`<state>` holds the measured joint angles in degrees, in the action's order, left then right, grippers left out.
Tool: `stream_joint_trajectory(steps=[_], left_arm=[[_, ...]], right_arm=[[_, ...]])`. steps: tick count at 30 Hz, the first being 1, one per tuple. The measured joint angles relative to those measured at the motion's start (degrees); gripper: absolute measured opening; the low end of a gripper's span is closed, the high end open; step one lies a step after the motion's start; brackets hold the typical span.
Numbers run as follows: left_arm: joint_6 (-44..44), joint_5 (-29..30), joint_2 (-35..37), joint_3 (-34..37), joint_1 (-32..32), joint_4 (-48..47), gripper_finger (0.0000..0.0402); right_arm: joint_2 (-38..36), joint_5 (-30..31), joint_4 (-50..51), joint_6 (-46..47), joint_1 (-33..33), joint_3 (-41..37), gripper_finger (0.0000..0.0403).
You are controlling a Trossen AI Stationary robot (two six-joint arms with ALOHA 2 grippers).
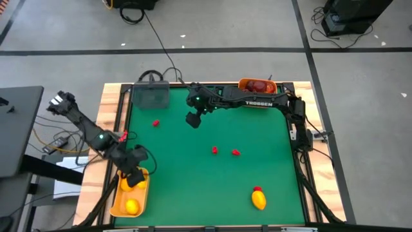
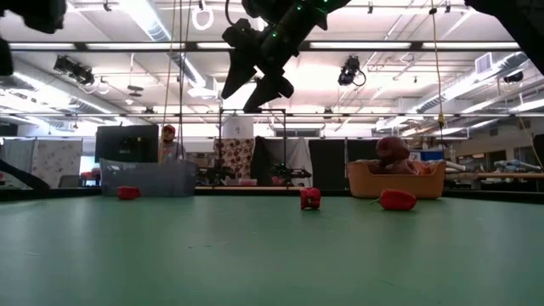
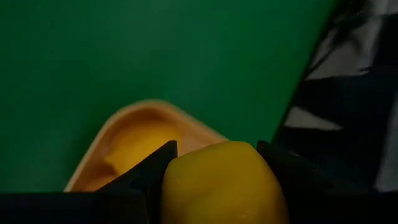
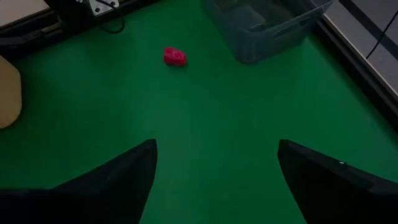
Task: Sort produce into baskets
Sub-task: Put the lemon into the yellow bin
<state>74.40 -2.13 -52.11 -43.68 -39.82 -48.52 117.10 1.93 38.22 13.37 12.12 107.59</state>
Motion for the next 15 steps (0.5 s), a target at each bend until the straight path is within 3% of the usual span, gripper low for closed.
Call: stream_joint_trajectory(steps=[10,15], left_arm=[[7.6,-1.6,-9.5,0.0,-6.0,-0.6,0.0216],[10.6,-0.8,-11.6,0.0,-8.1,-0.6,0.0245]], right_arm=[[0.0,0.6,-0.4,0.4,-1.3,0.0,0.0345],[0.0,0.4,-0.4,0.3,-1.9,0.0,0.0345]])
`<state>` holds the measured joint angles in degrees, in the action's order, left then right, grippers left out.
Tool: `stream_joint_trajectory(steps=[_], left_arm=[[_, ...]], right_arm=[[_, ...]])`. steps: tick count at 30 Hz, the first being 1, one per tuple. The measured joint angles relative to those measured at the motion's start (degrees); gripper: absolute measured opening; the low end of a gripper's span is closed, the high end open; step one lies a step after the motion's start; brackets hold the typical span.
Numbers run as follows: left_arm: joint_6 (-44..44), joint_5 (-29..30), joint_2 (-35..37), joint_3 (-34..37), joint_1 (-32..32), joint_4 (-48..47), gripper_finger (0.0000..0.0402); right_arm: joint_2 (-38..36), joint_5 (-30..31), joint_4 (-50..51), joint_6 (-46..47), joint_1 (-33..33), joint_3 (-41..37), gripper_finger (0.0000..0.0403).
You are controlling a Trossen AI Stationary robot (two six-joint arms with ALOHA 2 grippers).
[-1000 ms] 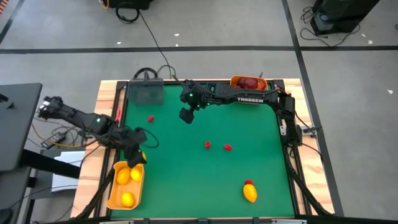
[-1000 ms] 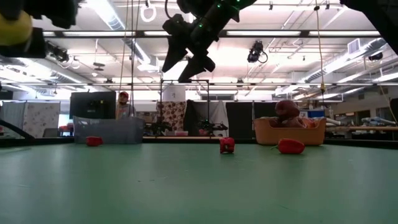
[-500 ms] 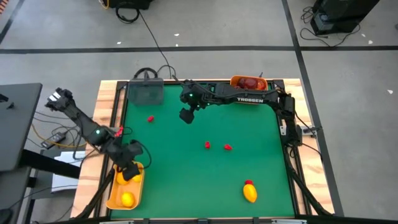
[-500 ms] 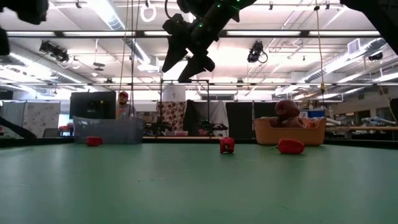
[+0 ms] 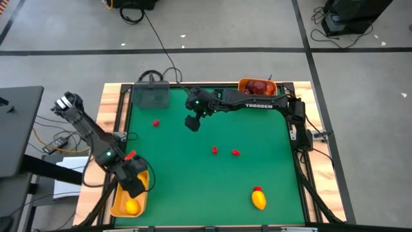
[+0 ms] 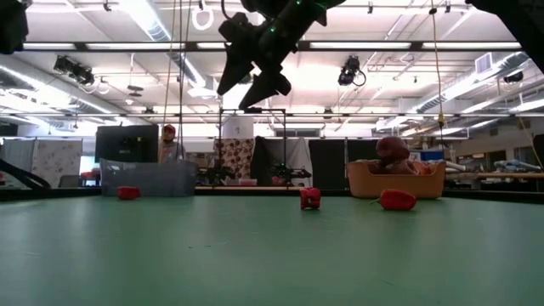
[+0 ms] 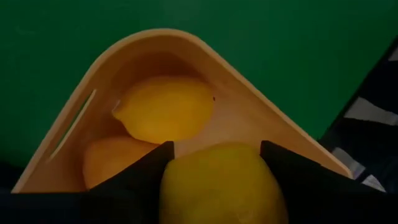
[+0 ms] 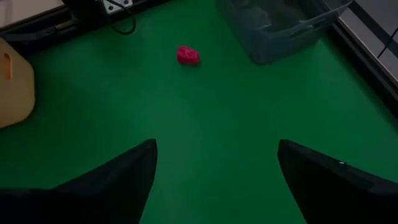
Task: Sort produce into baskets
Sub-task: Put the lemon into the yellow bin, then put the top left red chili pepper into the black bin
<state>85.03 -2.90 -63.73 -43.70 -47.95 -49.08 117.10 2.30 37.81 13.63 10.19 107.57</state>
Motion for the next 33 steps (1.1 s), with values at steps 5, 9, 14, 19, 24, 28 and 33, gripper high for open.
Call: stream_joint_trajectory(steps=[5,9,14,19,24,28,33], left_arm=[[2.7,0.2,-1.5,0.0,-1.4,0.0,0.0288],[4.5,0.3,-1.6,0.0,-1.7,0.0,0.0308],[7.1,1.1,-1.0,0.0,-1.7,0.0,0.0311],[7.6,2.7,2.4,0.0,-0.1,-0.6,0.0311],[7.5,7.9,8.7,-0.7,4.2,-4.9,0.0311],[6.2,18.6,12.5,-4.5,9.9,-13.9,0.0298],[-0.2,26.3,12.9,-6.9,19.2,-26.0,0.0264]], right_arm=[[0.0,-0.4,0.0,-0.1,-0.1,0.0,0.0345],[0.0,-1.7,0.3,0.4,0.0,0.0,0.0345],[0.0,-2.1,1.8,0.8,-0.4,0.0,0.0345],[-0.3,-1.4,5.4,-1.2,-0.9,0.0,0.0345],[-1.5,0.6,10.5,-1.2,-0.9,0.0,0.0345],[-2.5,1.0,13.4,-2.5,-0.9,0.0,0.0345],[-3.4,0.7,15.8,-3.8,-1.0,0.0,0.0345]])
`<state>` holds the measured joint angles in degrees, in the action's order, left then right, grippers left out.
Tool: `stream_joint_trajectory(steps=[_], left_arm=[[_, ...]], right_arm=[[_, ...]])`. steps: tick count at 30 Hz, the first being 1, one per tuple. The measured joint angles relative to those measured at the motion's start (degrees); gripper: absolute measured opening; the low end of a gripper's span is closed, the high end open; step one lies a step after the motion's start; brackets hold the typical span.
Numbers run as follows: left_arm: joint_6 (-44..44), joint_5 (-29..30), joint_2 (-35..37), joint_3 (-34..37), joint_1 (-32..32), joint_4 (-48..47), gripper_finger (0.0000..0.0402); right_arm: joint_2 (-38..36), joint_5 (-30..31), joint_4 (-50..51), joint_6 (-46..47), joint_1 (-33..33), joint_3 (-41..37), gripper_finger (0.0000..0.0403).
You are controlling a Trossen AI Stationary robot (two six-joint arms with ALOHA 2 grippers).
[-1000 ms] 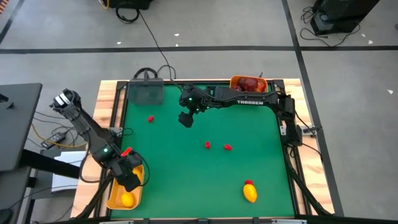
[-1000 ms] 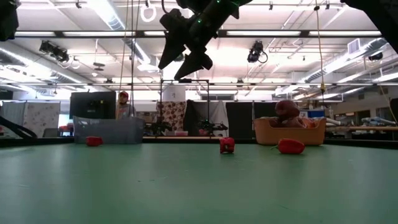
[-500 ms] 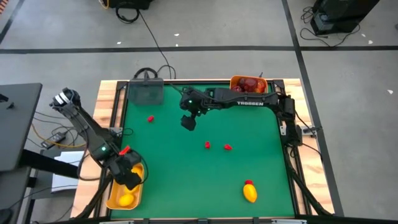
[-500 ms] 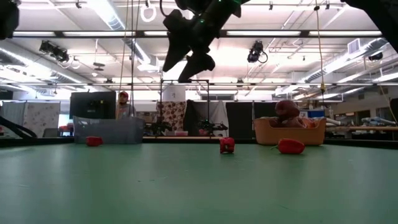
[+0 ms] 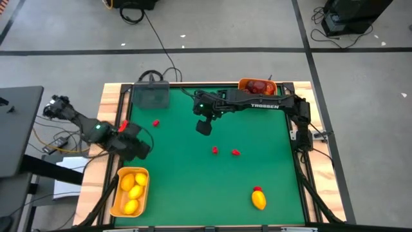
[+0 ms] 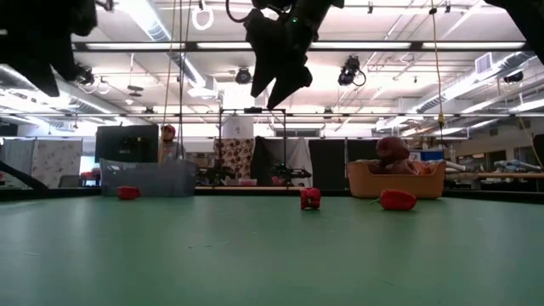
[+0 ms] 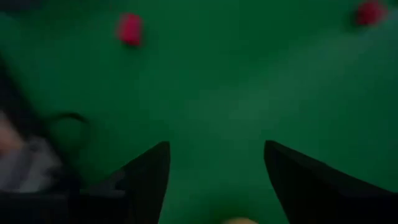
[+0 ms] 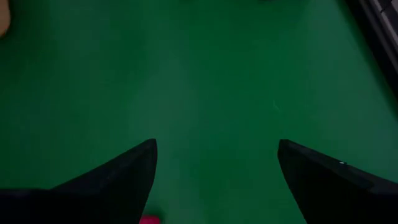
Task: Sort produce into baskets
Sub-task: Put the top left red chili pepper into the black bin
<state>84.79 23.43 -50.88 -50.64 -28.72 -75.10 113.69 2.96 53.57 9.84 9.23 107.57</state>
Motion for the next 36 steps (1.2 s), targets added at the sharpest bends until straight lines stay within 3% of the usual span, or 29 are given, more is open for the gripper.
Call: stream_joint_trajectory(steps=[3,10,17,28,36], left_arm=[[-8.5,0.6,-0.1,1.4,8.0,1.1,0.0246],[-27.9,-1.1,-0.7,5.2,28.6,14.5,0.0232],[-41.2,-13.4,-6.2,11.6,46.9,22.5,0.0234],[-51.6,-15.2,-16.6,13.5,57.2,35.0,0.0234],[-52.5,-12.8,-24.5,13.5,59.8,35.3,0.023]], right_arm=[[-0.2,0.0,0.4,-1.1,0.3,0.0,0.0345],[-0.4,-1.1,0.3,-2.4,2.3,0.0,0.0345],[-0.4,-3.0,1.0,-3.1,3.8,0.0,0.0345],[-0.4,-3.1,2.5,-4.7,4.0,0.0,0.0345],[-0.4,-2.6,6.5,-4.0,3.8,0.0,0.0345]])
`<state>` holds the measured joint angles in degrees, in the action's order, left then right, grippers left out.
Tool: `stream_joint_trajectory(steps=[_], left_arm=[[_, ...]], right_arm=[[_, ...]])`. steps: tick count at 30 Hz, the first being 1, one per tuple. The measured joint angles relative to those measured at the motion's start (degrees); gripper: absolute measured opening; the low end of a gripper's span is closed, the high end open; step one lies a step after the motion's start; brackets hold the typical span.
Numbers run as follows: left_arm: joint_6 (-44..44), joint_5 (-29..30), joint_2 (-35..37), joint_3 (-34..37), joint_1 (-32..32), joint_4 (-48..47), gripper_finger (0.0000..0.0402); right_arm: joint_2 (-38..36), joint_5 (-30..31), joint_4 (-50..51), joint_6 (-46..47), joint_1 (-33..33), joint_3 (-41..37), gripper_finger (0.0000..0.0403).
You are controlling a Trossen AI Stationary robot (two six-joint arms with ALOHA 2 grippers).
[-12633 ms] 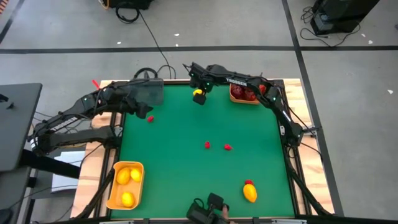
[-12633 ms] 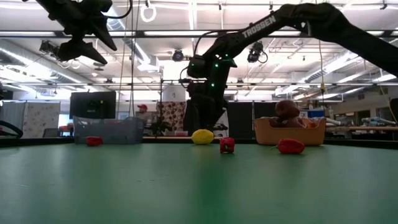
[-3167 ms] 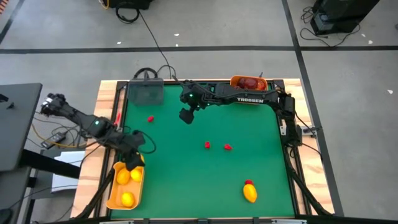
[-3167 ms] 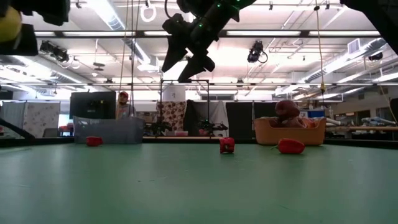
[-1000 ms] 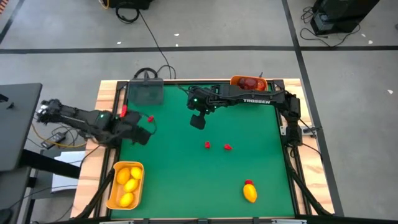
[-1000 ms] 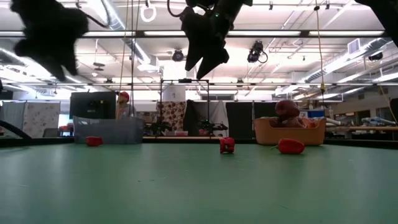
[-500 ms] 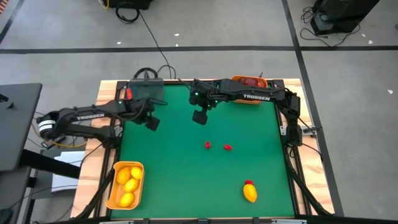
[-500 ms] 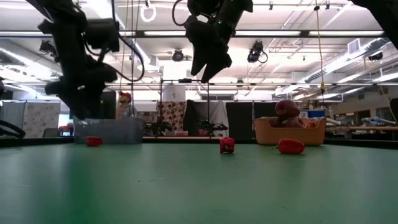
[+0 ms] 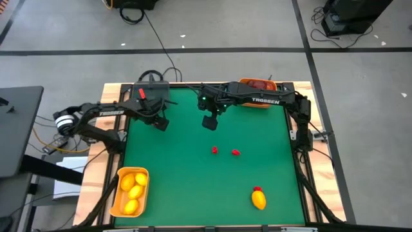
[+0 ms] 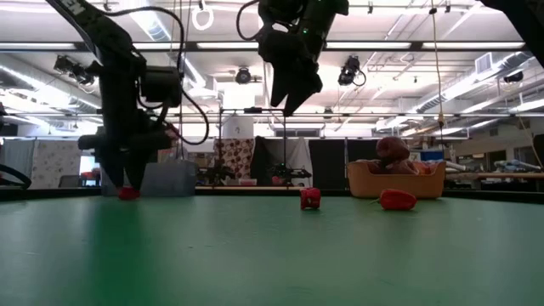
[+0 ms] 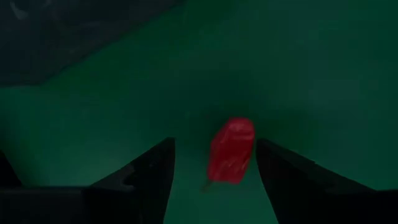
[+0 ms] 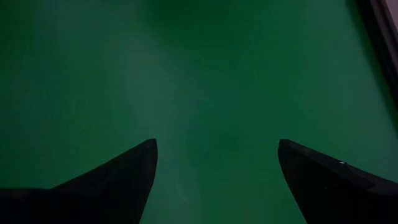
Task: Sort produce into baskets
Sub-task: Put the top left red chili pepper into the black bin
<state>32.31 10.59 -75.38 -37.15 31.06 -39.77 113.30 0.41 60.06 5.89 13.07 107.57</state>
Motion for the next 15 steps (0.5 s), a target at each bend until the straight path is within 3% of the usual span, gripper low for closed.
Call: stream_joint_trajectory(steps=[15], left_arm=[[-2.3,-2.1,-5.6,-0.2,0.1,2.2,0.013]], right_arm=[[0.0,0.2,-0.4,0.7,-0.3,0.0,0.0345]])
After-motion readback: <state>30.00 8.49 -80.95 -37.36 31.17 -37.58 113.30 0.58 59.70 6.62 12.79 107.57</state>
